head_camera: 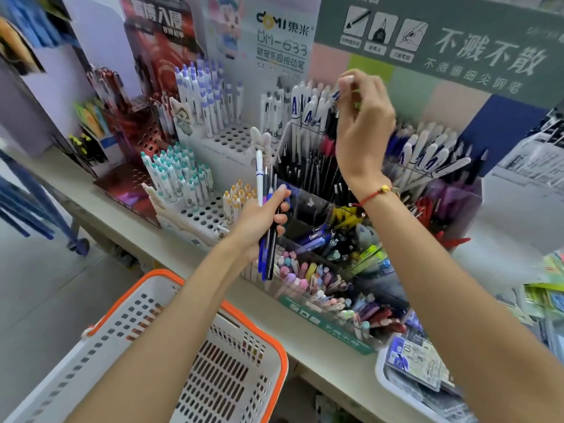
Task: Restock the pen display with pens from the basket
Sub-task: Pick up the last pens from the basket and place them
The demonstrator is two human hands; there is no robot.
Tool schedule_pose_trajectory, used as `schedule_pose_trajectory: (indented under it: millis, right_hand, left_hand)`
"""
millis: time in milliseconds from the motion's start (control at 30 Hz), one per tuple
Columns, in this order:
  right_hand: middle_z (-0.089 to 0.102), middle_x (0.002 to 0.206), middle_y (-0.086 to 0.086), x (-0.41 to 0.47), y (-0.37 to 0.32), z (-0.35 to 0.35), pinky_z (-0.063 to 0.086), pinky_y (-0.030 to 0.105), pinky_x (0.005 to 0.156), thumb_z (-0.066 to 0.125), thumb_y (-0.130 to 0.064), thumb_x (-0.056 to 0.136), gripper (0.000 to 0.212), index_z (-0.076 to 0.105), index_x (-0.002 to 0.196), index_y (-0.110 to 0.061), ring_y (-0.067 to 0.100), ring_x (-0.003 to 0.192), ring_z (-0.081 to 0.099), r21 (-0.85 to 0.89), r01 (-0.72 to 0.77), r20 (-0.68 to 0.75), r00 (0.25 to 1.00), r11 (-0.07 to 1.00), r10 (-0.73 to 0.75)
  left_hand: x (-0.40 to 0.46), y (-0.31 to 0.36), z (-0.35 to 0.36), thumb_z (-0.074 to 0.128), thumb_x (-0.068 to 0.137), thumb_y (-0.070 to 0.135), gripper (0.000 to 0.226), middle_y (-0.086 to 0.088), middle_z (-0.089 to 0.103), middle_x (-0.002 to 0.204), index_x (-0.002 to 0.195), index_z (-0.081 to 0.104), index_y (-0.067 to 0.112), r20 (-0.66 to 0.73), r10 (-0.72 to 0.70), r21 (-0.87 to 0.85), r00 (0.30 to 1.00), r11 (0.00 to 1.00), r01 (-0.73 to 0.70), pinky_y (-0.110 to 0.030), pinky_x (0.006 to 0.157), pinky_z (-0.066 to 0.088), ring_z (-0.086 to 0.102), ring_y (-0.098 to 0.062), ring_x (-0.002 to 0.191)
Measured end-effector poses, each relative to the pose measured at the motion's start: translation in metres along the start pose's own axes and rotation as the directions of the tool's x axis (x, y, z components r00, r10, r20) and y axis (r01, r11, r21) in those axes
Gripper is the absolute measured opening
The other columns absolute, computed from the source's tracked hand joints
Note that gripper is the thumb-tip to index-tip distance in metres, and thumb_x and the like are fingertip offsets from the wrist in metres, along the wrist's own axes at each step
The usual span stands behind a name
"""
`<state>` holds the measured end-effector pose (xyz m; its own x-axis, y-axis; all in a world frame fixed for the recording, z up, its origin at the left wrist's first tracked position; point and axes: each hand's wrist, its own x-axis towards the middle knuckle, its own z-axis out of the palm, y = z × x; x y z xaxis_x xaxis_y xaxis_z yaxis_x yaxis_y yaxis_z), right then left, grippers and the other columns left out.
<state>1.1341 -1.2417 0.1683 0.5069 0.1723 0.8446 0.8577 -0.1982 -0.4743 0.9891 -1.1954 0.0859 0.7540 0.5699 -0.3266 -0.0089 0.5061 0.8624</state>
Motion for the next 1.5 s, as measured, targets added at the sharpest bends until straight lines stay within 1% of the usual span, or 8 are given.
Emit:
schedule_pose_trajectory:
  millis: [267,533,667,900,1067,1267,1367,1500]
  right_hand:
    - [0.052,0.127,0.004,0.022,0.004,0.016,0.03,0.039,0.104,0.064,-0.044,0.089,0.033,0.072,0.11,-0.019,0.027,0.124,0.038,-0.507,0.152,0.469,0.874,0.849,0.124]
    - [0.061,0.09,-0.003,-0.059,-0.01,-0.015,0.039,0.016,0.06,0.061,-0.023,0.093,0.01,0.064,0.097,-0.014,0.002,0.067,0.047,-0.11,-0.127,0.399,0.903,0.986,0.16]
    - [0.059,0.07,-0.006,-0.097,-0.008,-0.05,0.042,0.022,0.062,0.056,-0.033,0.097,0.022,0.061,0.083,-0.017,0.006,0.064,0.053,-0.063,-0.554,0.573,0.661,0.83,0.484]
    - [0.044,0.073,0.021,-0.094,0.015,-0.092,0.033,0.02,0.052,0.048,-0.047,0.099,0.061,0.061,0.111,0.011,0.018,0.063,0.043,-0.259,-0.711,0.733,0.296,0.654,0.612]
    - [0.051,0.064,-0.009,-0.099,0.03,-0.13,0.033,0.021,0.061,0.054,-0.029,0.099,0.029,0.067,0.076,-0.016,0.004,0.061,0.042,-0.076,-0.677,0.65,0.523,0.732,0.551]
    - [0.054,0.062,-0.006,-0.078,0.038,-0.172,0.045,0.019,0.048,0.045,-0.019,0.104,0.022,0.049,0.082,-0.018,0.002,0.046,0.051,0.351,-0.657,-0.036,0.702,0.667,0.711]
    - [0.056,0.063,-0.013,-0.061,0.05,-0.183,0.054,0.025,0.058,0.043,-0.015,0.104,0.016,0.047,0.088,-0.013,0.0,0.053,0.059,0.304,-0.487,-0.286,0.773,0.819,0.566]
    - [0.056,0.078,-0.011,-0.046,0.064,-0.169,0.056,0.026,0.061,0.041,-0.015,0.103,0.007,0.044,0.097,-0.012,0.002,0.063,0.063,0.102,-0.287,-0.275,0.912,0.952,0.305]
  left_hand:
    - [-0.006,-0.003,0.0,0.055,0.097,0.032,0.02,0.01,0.049,0.062,0.1,0.064,0.014,0.097,-0.01,0.04,0.995,0.999,0.006,-0.012,0.04,0.033,0.038,-0.001,0.044]
    - [-0.014,-0.012,0.001,0.042,0.099,0.047,0.036,0.009,0.042,0.058,0.096,0.057,0.014,0.118,-0.052,-0.206,0.992,0.976,0.075,-0.011,0.035,0.031,0.034,-0.001,0.037]
    - [-0.022,-0.02,0.008,0.047,0.099,0.041,0.029,0.009,0.042,0.058,0.096,0.056,0.013,0.096,-0.024,-0.218,0.995,0.975,0.045,-0.012,0.036,0.033,0.035,-0.001,0.039]
    - [-0.05,-0.045,0.033,0.046,0.1,0.035,0.024,0.01,0.04,0.054,0.091,0.054,0.014,0.346,-0.337,0.23,0.875,0.935,0.269,-0.012,0.035,0.027,0.03,-0.001,0.036]
    - [-0.053,-0.054,0.059,0.045,0.099,0.035,0.025,0.009,0.038,0.055,0.092,0.054,0.014,0.448,-0.386,0.326,0.807,0.91,0.255,-0.014,0.035,0.028,0.028,-0.001,0.037]
    - [-0.045,-0.058,0.076,0.041,0.102,0.033,0.024,0.009,0.033,0.055,0.09,0.052,0.015,0.48,-0.396,0.34,0.783,0.906,0.25,-0.013,0.035,0.022,0.025,-0.001,0.038]
    - [-0.037,-0.065,0.084,0.041,0.103,0.033,0.025,0.009,0.034,0.053,0.086,0.051,0.017,0.42,-0.321,0.155,0.849,0.947,0.282,-0.013,0.033,0.023,0.026,-0.001,0.036]
    - [-0.023,-0.067,0.099,0.043,0.102,0.035,0.026,0.01,0.037,0.053,0.087,0.053,0.017,0.309,-0.236,-0.054,0.921,0.963,0.265,-0.013,0.032,0.027,0.03,-0.001,0.035]
